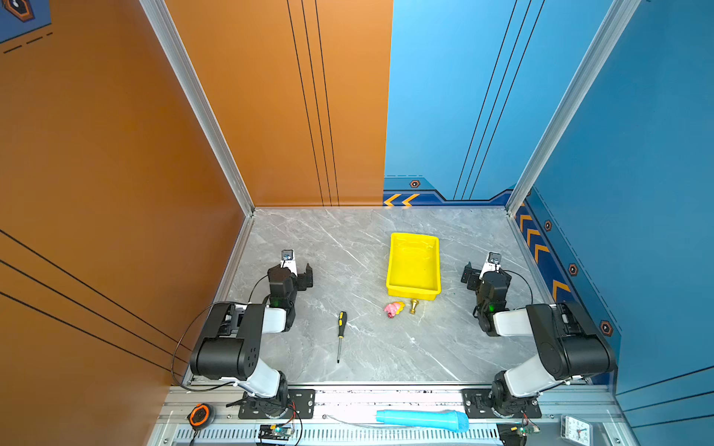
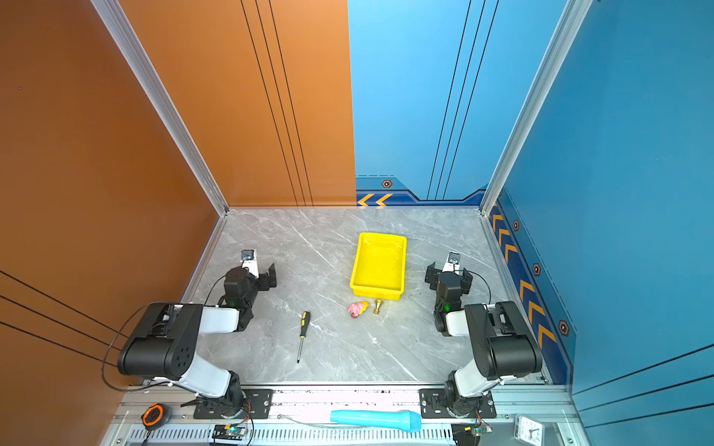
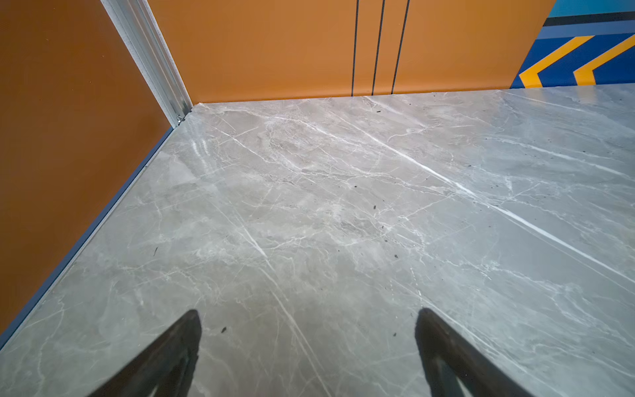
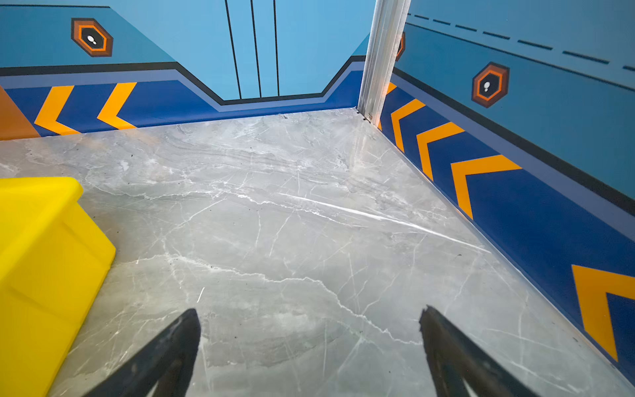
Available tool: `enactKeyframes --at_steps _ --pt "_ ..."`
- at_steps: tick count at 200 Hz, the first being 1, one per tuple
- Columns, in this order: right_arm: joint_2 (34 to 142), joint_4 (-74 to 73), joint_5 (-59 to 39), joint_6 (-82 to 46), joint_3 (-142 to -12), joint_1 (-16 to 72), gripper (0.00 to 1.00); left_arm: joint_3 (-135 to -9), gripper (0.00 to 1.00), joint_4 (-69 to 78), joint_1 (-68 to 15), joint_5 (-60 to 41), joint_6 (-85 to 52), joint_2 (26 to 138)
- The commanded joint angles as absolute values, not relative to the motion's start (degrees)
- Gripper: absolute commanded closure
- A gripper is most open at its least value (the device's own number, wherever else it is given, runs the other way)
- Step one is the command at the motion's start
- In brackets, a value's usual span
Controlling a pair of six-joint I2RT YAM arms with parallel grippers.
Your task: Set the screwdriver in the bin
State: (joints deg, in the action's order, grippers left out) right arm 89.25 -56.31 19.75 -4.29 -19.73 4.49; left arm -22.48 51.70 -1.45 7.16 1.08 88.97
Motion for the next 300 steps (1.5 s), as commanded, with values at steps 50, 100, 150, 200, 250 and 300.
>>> enactKeyframes --at_steps 50,100,150,200,250,300 --pt "88.9 -55.3 21.1 -4.9 -19.9 4.5 0.00 -21.9 0.02 52.8 -1.6 6.4 1.1 89.5" --pt "88.9 -55.4 21.2 -4.9 -20.0 4.5 0.00 -21.8 0.02 52.7 -1.6 6.4 1.1 89.5" --pt "88.9 -55.4 21.2 -4.9 -19.9 4.5 0.00 -21.8 0.02 52.7 -1.6 6.4 1.1 89.5" --pt "88.9 -55.4 21.1 -4.9 -19.9 4.5 0.00 -21.9 0.02 52.7 -1.6 6.5 1.1 89.5" --pt "88.9 -55.3 21.1 -4.9 -19.9 4.4 0.00 -21.8 0.02 52.7 -1.6 6.5 1.1 89.5" --pt "88.9 -55.3 21.0 -4.9 -19.9 4.5 0.00 -22.0 0.02 52.6 -0.9 5.4 0.6 89.6"
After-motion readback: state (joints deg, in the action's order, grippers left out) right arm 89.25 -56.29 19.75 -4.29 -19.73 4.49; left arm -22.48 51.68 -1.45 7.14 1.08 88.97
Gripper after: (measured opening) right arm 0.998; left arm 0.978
